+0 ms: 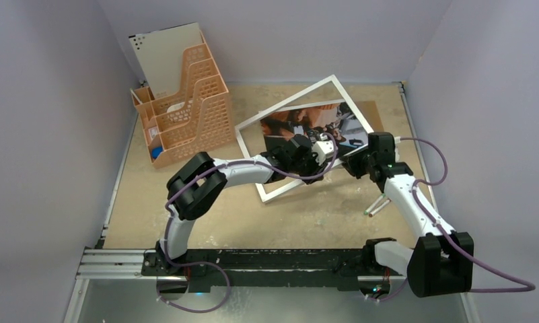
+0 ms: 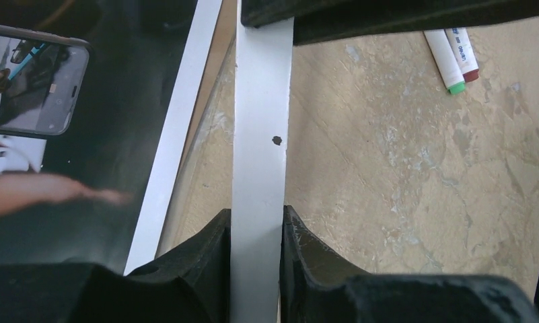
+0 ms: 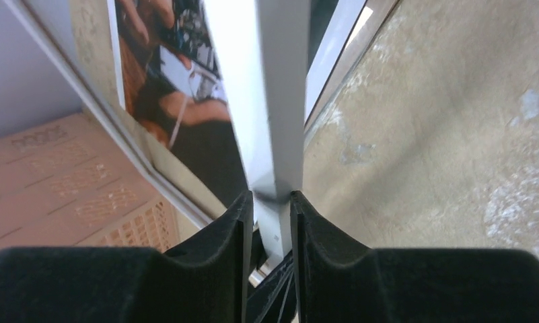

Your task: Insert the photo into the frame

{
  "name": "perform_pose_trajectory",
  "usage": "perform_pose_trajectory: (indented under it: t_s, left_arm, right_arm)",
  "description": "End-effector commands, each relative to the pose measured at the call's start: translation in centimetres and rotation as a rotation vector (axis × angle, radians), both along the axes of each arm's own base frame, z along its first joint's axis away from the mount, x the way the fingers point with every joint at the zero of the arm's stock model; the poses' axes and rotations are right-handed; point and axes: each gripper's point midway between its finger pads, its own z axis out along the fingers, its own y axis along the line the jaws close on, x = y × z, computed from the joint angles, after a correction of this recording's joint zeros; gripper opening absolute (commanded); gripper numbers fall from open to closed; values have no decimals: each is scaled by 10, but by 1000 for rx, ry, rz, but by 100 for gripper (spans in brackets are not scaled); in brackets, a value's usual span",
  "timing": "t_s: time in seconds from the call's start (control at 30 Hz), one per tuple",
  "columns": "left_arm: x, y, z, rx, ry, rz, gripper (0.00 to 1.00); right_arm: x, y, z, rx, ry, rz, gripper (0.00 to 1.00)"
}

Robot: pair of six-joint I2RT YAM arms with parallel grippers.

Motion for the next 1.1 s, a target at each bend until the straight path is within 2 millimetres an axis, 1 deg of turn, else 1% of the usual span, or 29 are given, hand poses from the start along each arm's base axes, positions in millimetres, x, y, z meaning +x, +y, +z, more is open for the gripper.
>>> perform_pose_trajectory:
  t_s: [0.0,0.03,0.07,0.13,0.17,0.2,0.23,0.3,0.37,0.43,0.53,0.6,0.73,0.8,1.0,1.07]
  left_arm:
    - [6,-11,27,-49,-28,-3,0]
    - [7,-10,32,-55,-34,2,0]
    - [7,-9,39,-63,-44,5,0]
    - [9,-8,54,-82,-62,15,0]
    - [9,-8,62,-92,-71,17,0]
    - [9,-8,69,-100,-74,15,0]
    - [9,-9,76,-111,-77,12,0]
    - [8,-10,92,-140,-83,12,0]
    - [11,-13,106,-167,-85,27,0]
    - [16,-15,121,-206,-71,49,0]
    - [26,-16,147,-282,-36,89,0]
    - [30,-15,165,-343,4,92,0]
    - [44,-6,197,-470,116,114,0]
    - [46,-1,215,-532,161,103,0]
    - [37,9,255,-603,213,63,0]
    - [34,13,266,-620,226,58,0]
  right_arm:
    - [7,11,30,8,-103,70,0]
    - [10,9,38,-22,-137,94,0]
    - [13,6,47,-60,-166,106,5]
    - [15,-4,69,-134,-238,107,27]
    - [16,-9,77,-165,-260,97,40]
    - [15,-13,90,-187,-301,84,49]
    - [14,-18,100,-207,-330,67,56]
    - [12,-24,117,-232,-384,42,65]
    - [9,-29,129,-247,-417,18,70]
    - [5,-32,136,-250,-437,0,73]
    - [0,-33,143,-254,-467,1,79]
    - [-3,-30,155,-265,-519,28,84]
    - [-5,-20,194,-300,-691,114,91]
    - [-5,-11,207,-305,-746,170,95]
    - [3,14,213,-251,-809,301,98]
    - [7,25,220,-227,-862,348,99]
